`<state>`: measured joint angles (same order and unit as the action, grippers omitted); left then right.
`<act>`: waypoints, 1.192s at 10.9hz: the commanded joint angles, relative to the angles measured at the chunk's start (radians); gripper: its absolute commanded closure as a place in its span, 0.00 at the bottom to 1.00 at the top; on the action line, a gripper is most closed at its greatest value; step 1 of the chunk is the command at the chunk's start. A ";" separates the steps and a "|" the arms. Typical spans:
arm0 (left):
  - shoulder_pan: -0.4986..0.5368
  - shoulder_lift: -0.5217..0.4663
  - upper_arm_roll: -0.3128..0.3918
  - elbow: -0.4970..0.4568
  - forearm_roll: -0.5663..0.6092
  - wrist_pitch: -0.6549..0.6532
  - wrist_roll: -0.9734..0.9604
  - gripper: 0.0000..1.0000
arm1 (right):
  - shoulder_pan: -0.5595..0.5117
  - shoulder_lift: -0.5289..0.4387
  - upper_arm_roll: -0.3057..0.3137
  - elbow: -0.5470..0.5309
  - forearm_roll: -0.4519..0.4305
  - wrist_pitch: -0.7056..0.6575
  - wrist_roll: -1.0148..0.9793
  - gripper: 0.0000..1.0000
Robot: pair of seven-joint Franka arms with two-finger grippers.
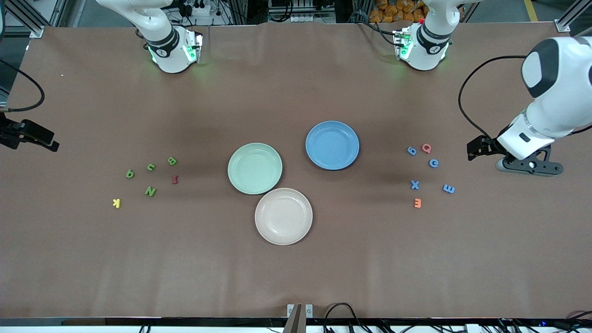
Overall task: Sort letters by color into matching plates
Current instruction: 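Move both grippers from rest toward their groups of foam letters, then lower the right gripper onto green B while the left gripper nears blue m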
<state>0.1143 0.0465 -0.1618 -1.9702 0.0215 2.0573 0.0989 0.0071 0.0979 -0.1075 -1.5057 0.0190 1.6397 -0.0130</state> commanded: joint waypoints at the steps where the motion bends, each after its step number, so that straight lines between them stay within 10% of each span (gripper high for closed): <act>1: 0.004 -0.031 -0.008 -0.113 0.026 0.110 0.030 0.00 | 0.008 0.040 0.002 -0.008 0.001 0.017 0.059 0.00; 13: 0.109 0.191 -0.007 -0.145 0.038 0.254 0.430 0.00 | 0.024 0.103 0.083 -0.266 0.013 0.251 0.367 0.00</act>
<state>0.1770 0.1717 -0.1616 -2.1556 0.0429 2.3016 0.4616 0.0147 0.2070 -0.0240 -1.6839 0.0203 1.8071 0.2830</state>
